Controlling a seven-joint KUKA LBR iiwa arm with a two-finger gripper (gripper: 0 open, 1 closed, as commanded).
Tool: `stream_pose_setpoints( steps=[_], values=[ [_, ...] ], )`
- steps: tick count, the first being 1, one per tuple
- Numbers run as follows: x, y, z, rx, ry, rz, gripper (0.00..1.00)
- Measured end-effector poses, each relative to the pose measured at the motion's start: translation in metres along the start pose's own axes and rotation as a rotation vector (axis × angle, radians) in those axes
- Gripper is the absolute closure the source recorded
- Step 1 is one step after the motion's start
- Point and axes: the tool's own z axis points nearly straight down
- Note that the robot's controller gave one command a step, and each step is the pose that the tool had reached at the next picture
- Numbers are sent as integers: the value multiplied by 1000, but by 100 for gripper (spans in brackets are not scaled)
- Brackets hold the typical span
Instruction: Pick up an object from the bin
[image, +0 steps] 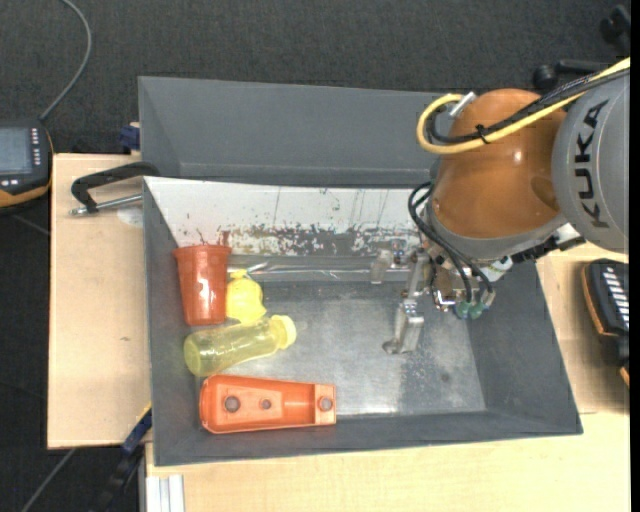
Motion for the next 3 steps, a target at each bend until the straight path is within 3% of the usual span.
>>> stream_pose_setpoints(
  steps=[1,2,3],
  values=[
    [-2,0,-5,0,-9,1,0],
    [3,37,37,0,-14,13,0],
    [-21,54,56,-5,0,-14,0]
  ],
)
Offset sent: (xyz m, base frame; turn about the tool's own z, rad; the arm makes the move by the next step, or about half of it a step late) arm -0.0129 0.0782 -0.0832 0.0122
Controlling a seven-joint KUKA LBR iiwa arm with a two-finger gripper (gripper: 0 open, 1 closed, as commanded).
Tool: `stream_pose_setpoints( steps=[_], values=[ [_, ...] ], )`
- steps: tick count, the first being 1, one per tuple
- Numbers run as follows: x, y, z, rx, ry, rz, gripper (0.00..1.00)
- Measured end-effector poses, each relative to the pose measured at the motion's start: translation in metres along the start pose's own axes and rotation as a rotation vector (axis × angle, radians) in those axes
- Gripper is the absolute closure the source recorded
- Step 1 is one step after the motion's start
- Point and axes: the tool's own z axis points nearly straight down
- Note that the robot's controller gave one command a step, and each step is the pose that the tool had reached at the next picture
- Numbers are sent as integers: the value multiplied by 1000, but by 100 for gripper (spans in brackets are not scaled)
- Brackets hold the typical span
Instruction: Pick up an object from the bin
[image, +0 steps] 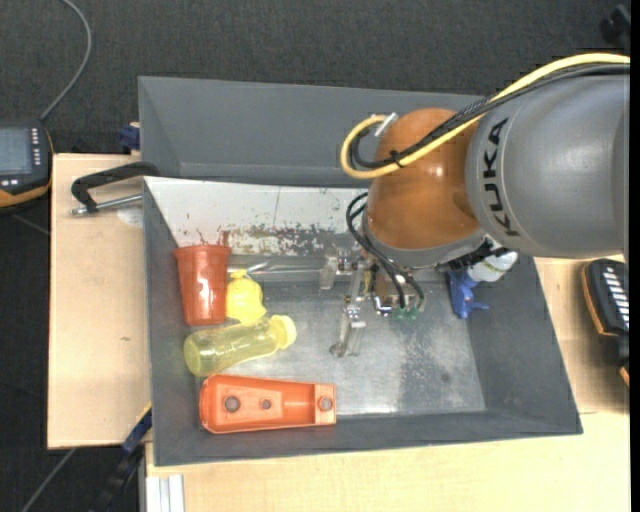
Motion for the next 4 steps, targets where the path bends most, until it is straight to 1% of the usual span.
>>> stream_pose_setpoints(
  steps=[1,2,3,4],
  values=[
    [7,7,32,4,-22,17,0],
    [-22,28,68,-1,-7,24,0],
    [-48,1,53,2,-22,-50,0],
    [-2,14,76,0,-18,-22,0]
  ],
)
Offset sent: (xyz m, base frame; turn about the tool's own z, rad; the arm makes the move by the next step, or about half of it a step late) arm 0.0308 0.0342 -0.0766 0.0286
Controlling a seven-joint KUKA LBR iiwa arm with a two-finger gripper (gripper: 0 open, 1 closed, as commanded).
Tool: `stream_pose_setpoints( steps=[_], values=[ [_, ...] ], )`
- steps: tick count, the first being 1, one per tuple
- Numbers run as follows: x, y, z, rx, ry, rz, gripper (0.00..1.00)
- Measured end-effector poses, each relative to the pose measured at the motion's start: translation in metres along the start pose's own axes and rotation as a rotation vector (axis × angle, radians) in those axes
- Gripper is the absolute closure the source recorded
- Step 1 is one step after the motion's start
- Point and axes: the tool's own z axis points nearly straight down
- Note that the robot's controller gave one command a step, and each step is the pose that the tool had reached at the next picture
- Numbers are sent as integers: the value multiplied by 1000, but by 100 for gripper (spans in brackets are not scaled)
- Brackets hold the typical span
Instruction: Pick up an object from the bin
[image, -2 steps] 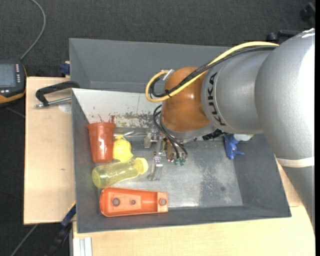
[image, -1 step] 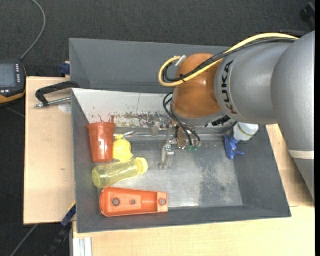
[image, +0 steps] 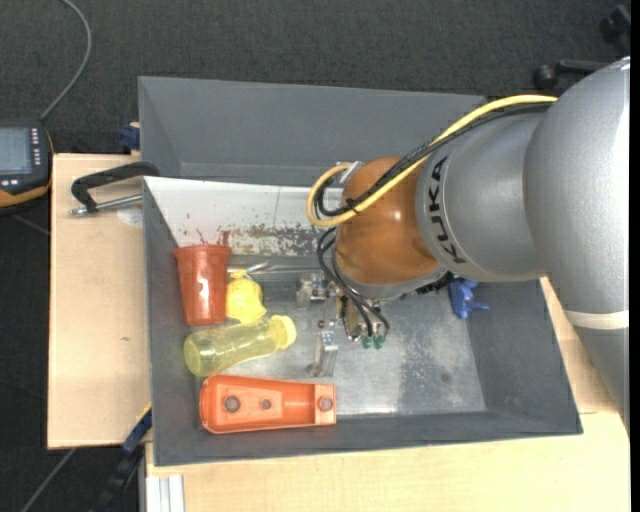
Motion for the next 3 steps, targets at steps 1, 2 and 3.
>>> stream_pose_setpoints(
  steps=[1,2,3],
  values=[
    [12,19,11,0,-2,-48,0],
    [-32,59,-27,-1,-1,-69,0],
    [-44,61,-32,-5,-10,-42,0]
  ],
)
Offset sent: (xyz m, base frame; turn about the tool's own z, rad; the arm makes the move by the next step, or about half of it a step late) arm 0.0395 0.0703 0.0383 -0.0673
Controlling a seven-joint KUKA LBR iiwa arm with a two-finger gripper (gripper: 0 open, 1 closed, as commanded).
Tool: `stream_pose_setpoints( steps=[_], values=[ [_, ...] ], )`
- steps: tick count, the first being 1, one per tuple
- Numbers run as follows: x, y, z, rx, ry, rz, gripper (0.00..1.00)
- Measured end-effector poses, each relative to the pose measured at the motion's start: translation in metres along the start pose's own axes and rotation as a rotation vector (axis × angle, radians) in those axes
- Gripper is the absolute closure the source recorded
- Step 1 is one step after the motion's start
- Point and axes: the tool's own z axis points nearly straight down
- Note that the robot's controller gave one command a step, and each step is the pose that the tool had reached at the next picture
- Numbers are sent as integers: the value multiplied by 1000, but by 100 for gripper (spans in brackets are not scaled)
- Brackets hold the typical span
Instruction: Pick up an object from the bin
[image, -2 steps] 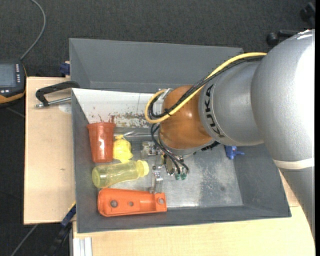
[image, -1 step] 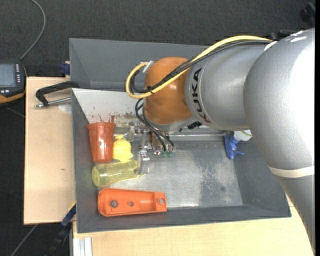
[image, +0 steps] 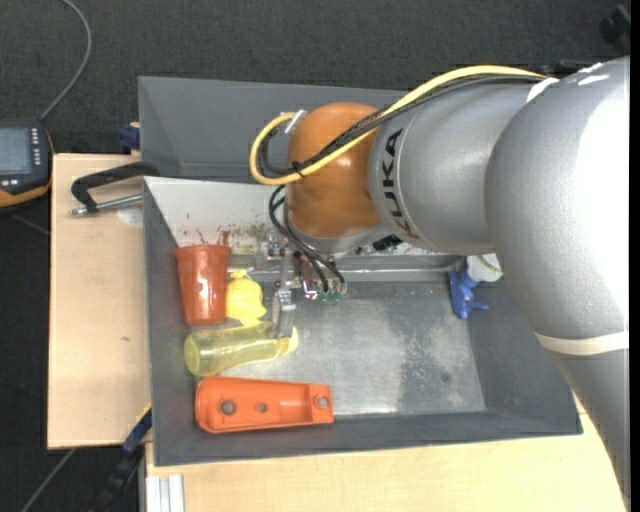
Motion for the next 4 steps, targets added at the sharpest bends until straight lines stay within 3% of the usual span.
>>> stream_pose_setpoints(
  steps=[1,2,3,4],
  values=[
    [65,-9,34,2,4,-3,0],
    [110,-8,46,2,6,-6,0],
    [43,-37,44,0,2,86,0],
    [-8,-49,45,1,-2,106,0]
  ],
)
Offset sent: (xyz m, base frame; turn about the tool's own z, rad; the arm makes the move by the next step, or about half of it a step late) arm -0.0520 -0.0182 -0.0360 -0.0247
